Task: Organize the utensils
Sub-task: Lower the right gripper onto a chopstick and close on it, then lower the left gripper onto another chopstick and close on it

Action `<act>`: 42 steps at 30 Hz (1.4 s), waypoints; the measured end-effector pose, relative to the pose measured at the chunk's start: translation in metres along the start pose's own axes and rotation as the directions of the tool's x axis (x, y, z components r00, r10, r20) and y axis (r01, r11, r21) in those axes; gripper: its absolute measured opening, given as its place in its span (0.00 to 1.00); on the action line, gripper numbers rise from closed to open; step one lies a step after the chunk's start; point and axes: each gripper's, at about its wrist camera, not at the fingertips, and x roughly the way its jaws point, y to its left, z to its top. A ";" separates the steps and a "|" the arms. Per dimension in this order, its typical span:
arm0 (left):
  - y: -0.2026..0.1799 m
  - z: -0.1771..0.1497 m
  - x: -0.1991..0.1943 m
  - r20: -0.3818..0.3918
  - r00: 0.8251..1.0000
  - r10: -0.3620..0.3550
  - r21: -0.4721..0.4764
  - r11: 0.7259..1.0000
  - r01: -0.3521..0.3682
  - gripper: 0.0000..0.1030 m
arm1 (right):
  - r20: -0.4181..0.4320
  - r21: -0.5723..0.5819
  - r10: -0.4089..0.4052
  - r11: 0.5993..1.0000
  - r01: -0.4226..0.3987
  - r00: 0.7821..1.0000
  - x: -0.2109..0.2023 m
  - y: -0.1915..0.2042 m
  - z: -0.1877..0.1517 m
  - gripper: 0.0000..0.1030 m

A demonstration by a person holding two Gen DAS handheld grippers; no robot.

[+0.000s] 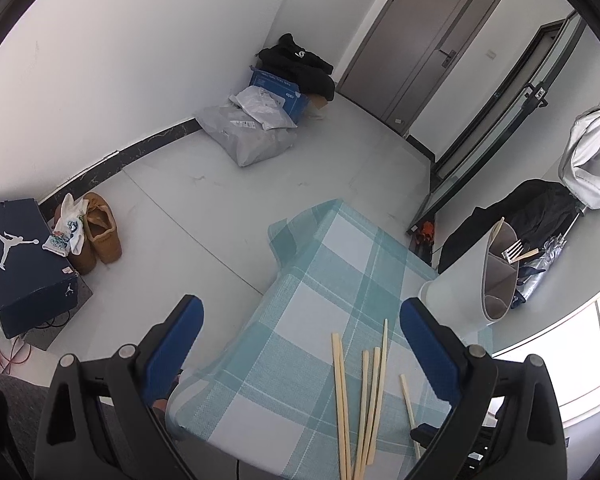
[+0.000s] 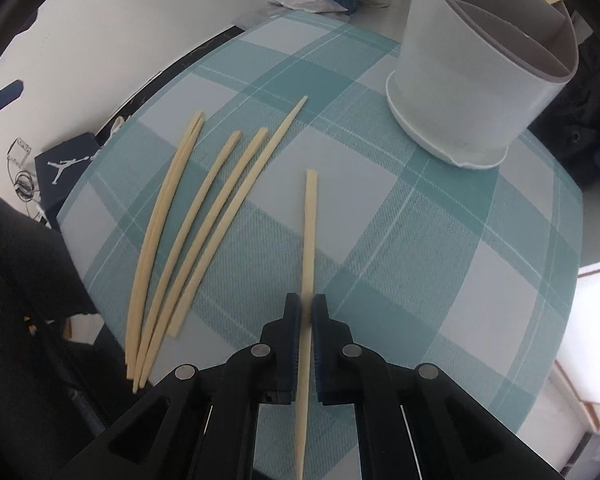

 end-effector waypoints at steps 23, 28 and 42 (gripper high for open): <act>-0.016 -0.030 0.043 -0.182 0.973 0.144 0.205 0.973 -0.105 0.94 | 0.165 0.105 0.057 0.992 -0.075 0.985 0.015 -0.020 0.050 0.06; -0.038 -0.063 0.073 -0.282 0.917 0.283 0.400 0.903 -0.156 0.94 | 0.274 0.285 0.167 0.926 -0.246 0.947 -0.002 -0.063 0.036 0.06; -0.036 -0.070 0.087 -0.353 0.874 0.333 0.372 0.907 -0.196 0.94 | 0.519 0.368 0.267 0.788 -0.493 0.812 -0.041 -0.108 0.016 0.06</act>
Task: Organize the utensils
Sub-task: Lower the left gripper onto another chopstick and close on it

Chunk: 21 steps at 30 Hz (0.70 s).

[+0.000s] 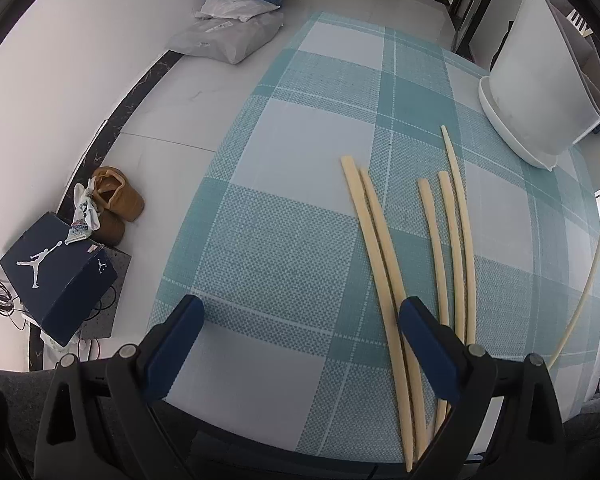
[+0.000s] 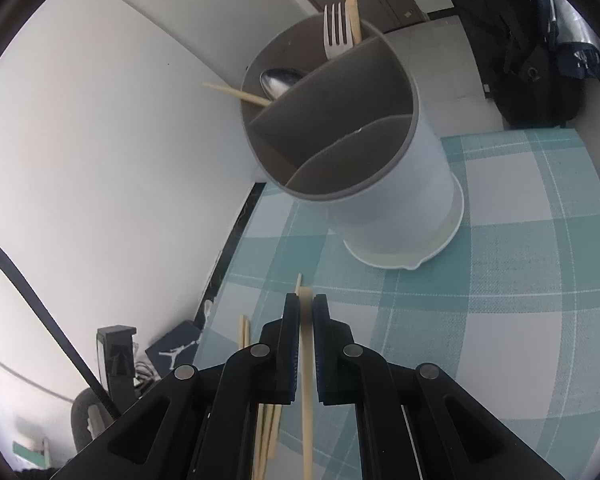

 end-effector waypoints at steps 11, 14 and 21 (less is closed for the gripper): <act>-0.005 0.008 0.012 -0.021 0.999 0.038 -0.018 0.999 -0.039 0.94 | 0.037 0.009 -0.032 0.999 0.031 0.999 -0.016 -0.004 0.000 0.06; -0.009 0.017 0.014 -0.019 0.999 0.044 -0.009 0.999 -0.044 0.94 | 0.039 -0.002 -0.036 0.999 0.036 0.999 -0.015 0.001 -0.001 0.06; -0.009 0.040 0.016 0.013 0.997 0.074 0.019 0.997 -0.074 0.81 | 0.032 -0.029 -0.048 0.998 0.049 0.998 -0.021 -0.002 0.000 0.06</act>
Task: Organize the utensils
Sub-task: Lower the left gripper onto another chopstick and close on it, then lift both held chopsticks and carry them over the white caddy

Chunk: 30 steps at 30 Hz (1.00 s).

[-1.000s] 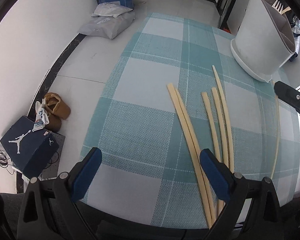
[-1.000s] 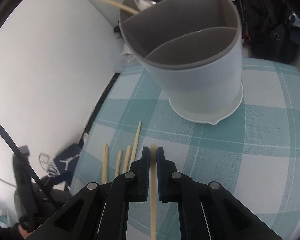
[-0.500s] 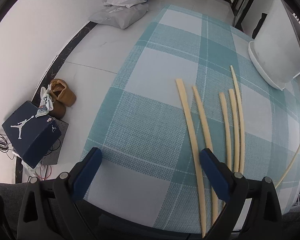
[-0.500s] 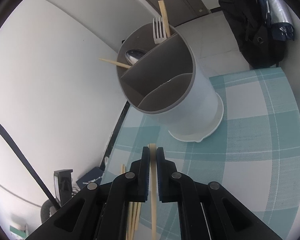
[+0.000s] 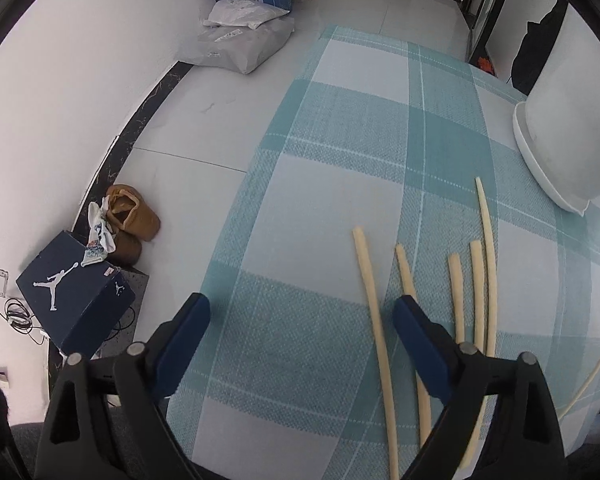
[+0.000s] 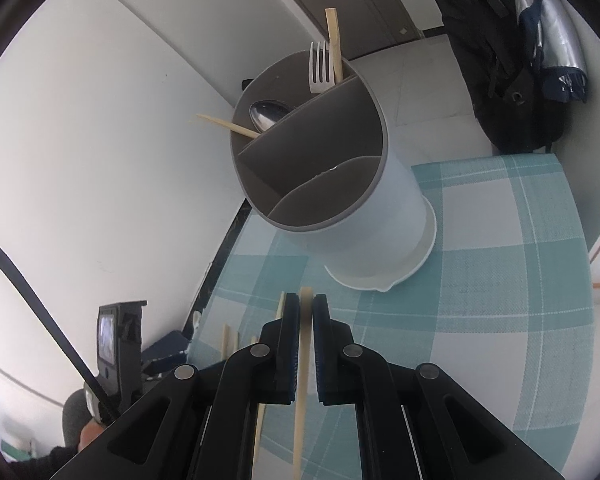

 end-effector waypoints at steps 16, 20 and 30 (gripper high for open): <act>0.003 0.025 0.000 -0.013 0.989 -0.151 -0.112 0.983 0.148 0.02 | 0.014 -0.025 -0.043 0.999 0.043 0.999 0.004 -0.001 0.001 0.06; 0.004 0.023 -0.028 0.084 0.978 -0.192 -0.114 0.973 0.201 0.01 | 0.032 -0.065 -0.082 0.994 0.084 0.996 -0.002 0.008 -0.002 0.06; -0.015 0.004 -0.123 0.352 0.882 -0.314 0.092 0.949 0.302 0.01 | 0.135 -0.140 -0.104 0.983 0.123 0.985 -0.032 0.033 -0.007 0.05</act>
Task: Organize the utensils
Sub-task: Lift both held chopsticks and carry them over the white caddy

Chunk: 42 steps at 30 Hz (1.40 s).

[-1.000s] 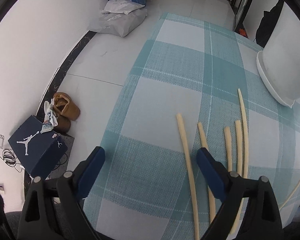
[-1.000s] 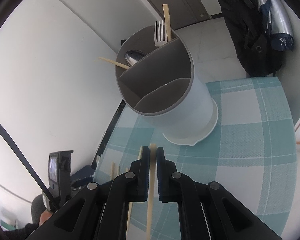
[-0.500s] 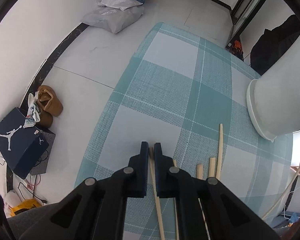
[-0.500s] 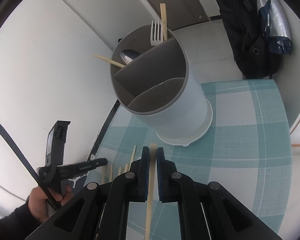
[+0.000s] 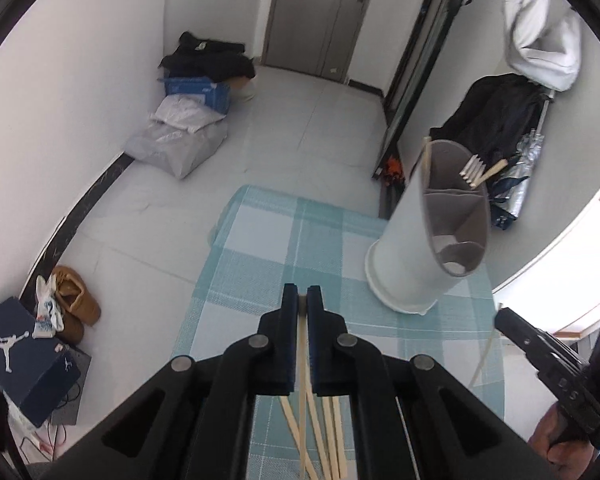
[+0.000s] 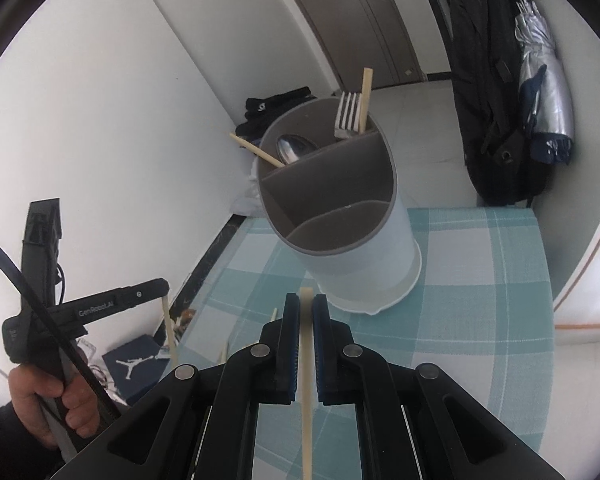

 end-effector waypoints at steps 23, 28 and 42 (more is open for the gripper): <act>-0.052 -0.008 -0.041 0.052 0.990 -0.130 0.241 0.964 0.114 0.01 | 0.110 0.000 -0.083 0.997 0.083 0.991 -0.043 0.012 -0.017 0.05; -0.061 -0.007 -0.047 0.055 0.987 -0.148 0.278 0.952 0.127 0.01 | 0.122 0.015 -0.077 0.997 0.075 0.990 -0.055 0.014 -0.016 0.05; -0.081 0.037 -0.073 0.067 0.966 -0.249 0.279 0.934 0.221 0.01 | 0.261 -0.042 -0.045 0.997 0.058 0.964 -0.093 0.038 0.021 0.05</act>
